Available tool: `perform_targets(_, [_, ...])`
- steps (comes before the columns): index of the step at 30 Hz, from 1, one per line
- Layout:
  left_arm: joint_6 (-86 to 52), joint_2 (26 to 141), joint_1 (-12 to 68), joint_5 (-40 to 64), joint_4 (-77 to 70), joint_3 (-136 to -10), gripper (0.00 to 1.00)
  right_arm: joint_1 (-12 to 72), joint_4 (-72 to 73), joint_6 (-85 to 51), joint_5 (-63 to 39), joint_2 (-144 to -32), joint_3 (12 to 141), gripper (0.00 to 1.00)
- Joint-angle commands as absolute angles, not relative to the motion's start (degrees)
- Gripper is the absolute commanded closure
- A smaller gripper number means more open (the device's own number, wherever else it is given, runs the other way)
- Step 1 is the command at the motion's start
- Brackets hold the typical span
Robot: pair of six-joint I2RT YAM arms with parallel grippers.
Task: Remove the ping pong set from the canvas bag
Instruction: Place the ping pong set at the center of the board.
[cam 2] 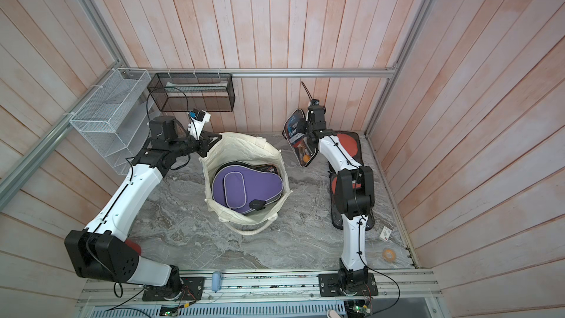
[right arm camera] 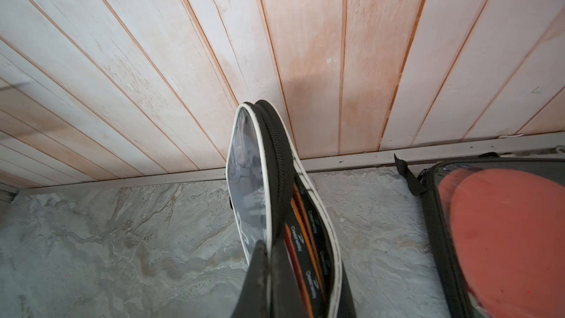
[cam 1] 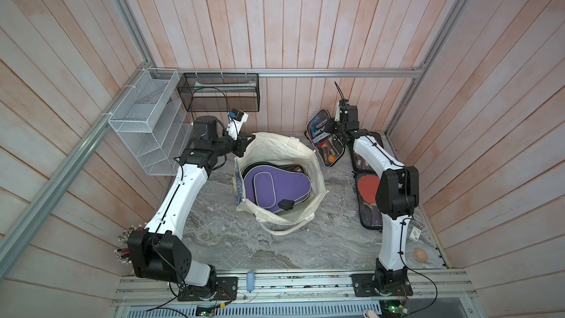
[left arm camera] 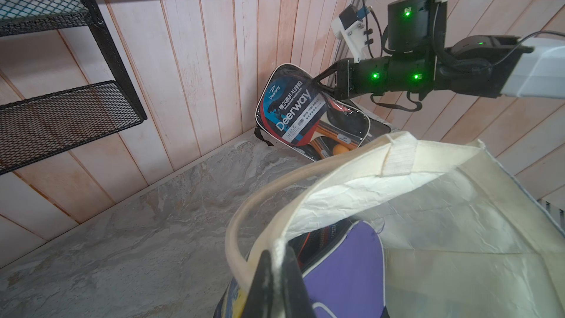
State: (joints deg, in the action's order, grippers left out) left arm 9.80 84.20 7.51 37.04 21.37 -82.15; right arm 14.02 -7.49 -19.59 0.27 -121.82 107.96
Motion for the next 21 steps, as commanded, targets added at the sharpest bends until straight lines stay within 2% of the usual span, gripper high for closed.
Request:
perform_targets(1, [9.2, 82.3, 7.7, 39.6, 14.5, -82.7, 1.0, 11.4, 0.7, -25.2, -3.1, -122.6, 110.5, 1.0])
perform_targets(7, [9.1, 82.9, 7.9, 39.6, 14.4, -83.0, 1.0, 7.1, 3.6, -30.1, -9.1, -125.7, 107.7, 1.0])
perform_targets(21, [8.8, 85.7, 9.2, 39.4, 14.4, -84.9, 1.0, 4.1, -0.5, -26.9, -15.7, -135.3, 110.6, 1.0])
